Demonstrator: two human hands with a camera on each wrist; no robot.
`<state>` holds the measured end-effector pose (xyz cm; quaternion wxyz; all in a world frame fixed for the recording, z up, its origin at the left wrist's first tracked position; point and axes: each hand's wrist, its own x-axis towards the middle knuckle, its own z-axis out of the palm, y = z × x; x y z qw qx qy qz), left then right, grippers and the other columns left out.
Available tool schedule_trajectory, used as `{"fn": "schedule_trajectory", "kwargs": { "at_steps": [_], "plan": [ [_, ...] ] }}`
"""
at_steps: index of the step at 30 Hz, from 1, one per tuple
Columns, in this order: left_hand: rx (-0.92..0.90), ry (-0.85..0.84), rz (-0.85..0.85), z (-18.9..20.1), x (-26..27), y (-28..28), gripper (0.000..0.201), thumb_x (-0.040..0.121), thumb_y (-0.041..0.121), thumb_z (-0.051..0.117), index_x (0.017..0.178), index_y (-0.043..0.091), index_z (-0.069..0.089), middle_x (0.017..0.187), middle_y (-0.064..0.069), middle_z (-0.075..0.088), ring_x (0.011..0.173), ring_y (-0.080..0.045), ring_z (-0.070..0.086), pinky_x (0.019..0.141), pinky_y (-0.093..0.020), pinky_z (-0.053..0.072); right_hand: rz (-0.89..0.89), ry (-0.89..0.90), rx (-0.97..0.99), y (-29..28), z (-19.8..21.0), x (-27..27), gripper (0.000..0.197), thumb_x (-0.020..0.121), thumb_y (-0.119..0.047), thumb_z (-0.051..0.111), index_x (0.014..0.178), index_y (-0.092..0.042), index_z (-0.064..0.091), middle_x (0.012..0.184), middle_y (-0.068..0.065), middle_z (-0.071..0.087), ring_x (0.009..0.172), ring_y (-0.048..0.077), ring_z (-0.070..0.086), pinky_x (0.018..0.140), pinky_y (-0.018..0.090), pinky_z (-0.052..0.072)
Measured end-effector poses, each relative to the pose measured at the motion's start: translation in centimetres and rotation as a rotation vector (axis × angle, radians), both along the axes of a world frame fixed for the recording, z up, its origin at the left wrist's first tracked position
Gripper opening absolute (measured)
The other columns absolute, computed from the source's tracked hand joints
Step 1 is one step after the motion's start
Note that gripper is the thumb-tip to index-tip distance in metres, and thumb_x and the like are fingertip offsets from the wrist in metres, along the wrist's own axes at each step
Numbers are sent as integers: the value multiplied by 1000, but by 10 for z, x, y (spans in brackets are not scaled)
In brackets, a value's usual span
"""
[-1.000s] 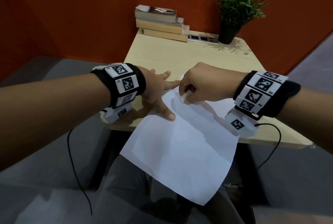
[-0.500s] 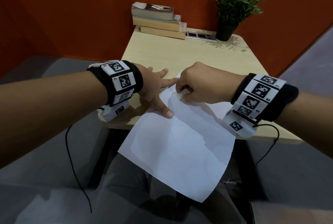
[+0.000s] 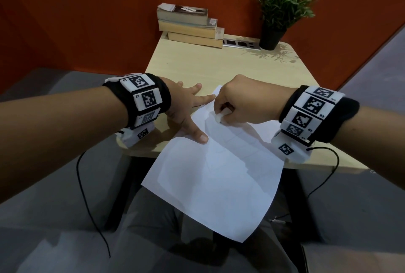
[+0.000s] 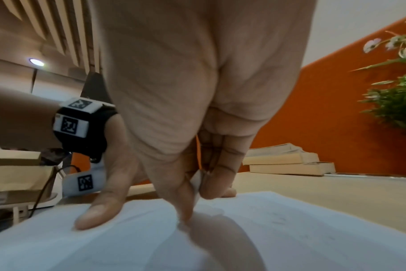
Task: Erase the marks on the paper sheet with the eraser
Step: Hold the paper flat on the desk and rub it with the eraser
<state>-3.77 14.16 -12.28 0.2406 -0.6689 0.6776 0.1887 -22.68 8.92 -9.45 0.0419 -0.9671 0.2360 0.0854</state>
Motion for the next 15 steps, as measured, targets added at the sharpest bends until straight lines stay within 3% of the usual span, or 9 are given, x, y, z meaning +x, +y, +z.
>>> {"fn": "schedule_trajectory", "kwargs": {
  "at_steps": [4, 8, 12, 15],
  "plan": [
    [10, 10, 0, 0, -1, 1, 149, 30, 110, 47, 151, 60, -26, 168, 10, -33, 157, -43, -14, 119, -72, 3, 31, -8, 3, 5, -5, -2, 11, 86, -27, 66, 88, -26, 76, 80, -2, 73, 74, 21, 67, 67, 43, 60],
    [7, 11, -1, 1, -2, 1, 147, 35, 108, 48, 151, 58, -26, 168, 8, -32, 157, -43, -16, 119, -71, 2, 11, 18, 18, 3, 1, -4, 14, 90, -27, 74, 103, -26, 81, 85, -6, 75, 78, 15, 67, 72, 40, 61],
    [9, 7, -1, 0, -2, 1, 148, 33, 110, 47, 151, 59, -26, 168, 9, -33, 157, -43, -15, 119, -71, 3, 32, -17, 13, 3, -4, -4, 11, 87, -26, 70, 94, -26, 79, 82, -4, 74, 74, 19, 68, 68, 43, 61],
    [12, 10, -1, 0, -1, 2, 151, 30, 110, 47, 151, 59, -26, 167, 10, -33, 157, -42, -16, 119, -71, 3, 52, 24, 53, 5, -4, -6, 11, 89, -27, 71, 97, -28, 78, 83, -4, 75, 74, 18, 68, 67, 42, 60]
  ]
}}
